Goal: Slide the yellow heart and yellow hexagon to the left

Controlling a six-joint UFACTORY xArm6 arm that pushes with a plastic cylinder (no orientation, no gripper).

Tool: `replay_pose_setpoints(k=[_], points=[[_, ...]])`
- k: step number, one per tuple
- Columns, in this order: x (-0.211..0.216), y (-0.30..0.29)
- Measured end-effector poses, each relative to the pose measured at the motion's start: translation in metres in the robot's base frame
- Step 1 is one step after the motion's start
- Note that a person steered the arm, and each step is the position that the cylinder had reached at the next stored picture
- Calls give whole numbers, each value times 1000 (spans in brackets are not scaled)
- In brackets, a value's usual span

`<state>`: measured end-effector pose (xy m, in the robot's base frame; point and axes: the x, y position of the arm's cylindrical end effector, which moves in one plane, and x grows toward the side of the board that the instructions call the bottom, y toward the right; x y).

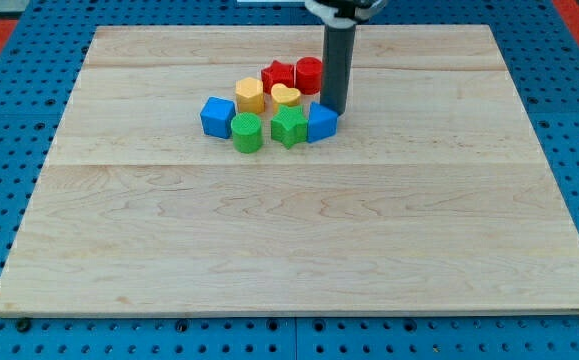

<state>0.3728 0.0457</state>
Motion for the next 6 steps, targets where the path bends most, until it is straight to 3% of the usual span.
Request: replay_pose_setpoints(k=[1,3,5,6], points=[[34,-2],[35,4],[-11,-14],[-18,-66]])
